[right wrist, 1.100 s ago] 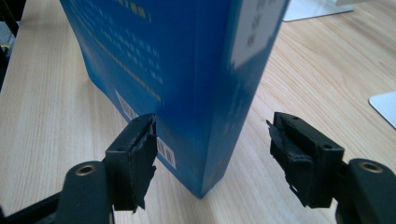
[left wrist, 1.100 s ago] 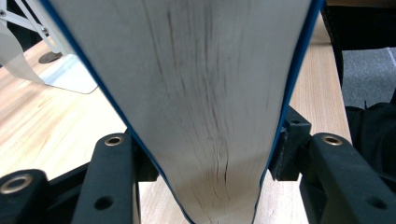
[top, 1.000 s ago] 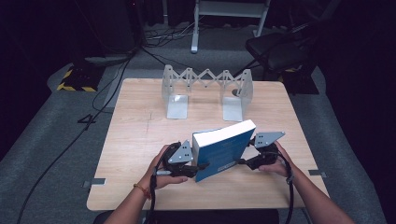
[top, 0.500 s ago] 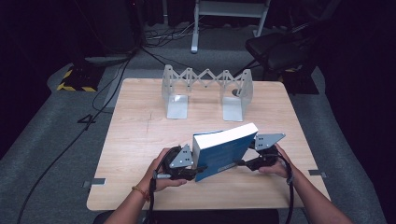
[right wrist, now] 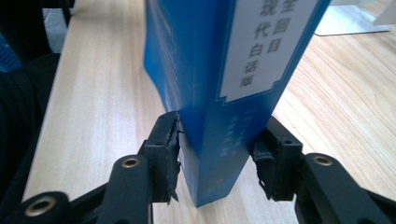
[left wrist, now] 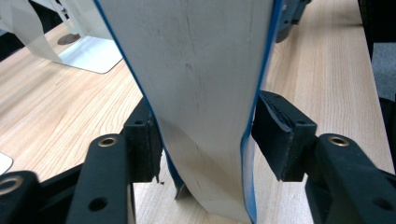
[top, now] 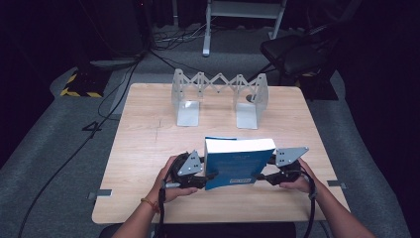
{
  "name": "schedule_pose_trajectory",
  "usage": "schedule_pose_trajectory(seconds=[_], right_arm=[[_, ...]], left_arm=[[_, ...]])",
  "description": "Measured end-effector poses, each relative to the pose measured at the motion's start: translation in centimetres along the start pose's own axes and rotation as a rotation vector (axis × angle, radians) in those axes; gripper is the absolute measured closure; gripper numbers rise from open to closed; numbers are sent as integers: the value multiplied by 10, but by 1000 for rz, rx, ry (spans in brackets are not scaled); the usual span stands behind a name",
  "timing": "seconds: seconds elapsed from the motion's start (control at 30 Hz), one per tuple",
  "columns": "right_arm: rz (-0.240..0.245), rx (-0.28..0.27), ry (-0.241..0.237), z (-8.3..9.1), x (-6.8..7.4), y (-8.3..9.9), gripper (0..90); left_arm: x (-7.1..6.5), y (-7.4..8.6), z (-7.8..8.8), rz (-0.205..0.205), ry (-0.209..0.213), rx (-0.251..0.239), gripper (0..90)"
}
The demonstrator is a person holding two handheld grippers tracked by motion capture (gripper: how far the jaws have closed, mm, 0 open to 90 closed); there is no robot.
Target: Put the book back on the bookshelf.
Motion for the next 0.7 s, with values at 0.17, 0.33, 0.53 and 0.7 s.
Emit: schedule_pose_trajectory(seconds=[0.17, 0.33, 0.53, 0.7], right_arm=[[18, -45, -2, 3, 5, -8, 562], [36, -89, 5, 6, 10, -21, 566], [55, -113, 27, 8, 15, -27, 580], [61, -116, 35, 9, 19, -30, 590]], left_arm=[[1, -1, -1, 8, -20, -1, 432], [1, -1, -2, 7, -29, -3, 424], [0, -2, -5, 9, -56, -3, 396], [-1, -3, -6, 9, -74, -3, 380]])
Point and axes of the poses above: each handheld gripper's, and its own axes: z roughly backward along the jaws, y roughly out of its underside, x roughly to its left, the point moved 4 cm from there along -z, roughly forward along the jaws, and after that the axes turned 11 degrees about -y, right-handed, at the moved point
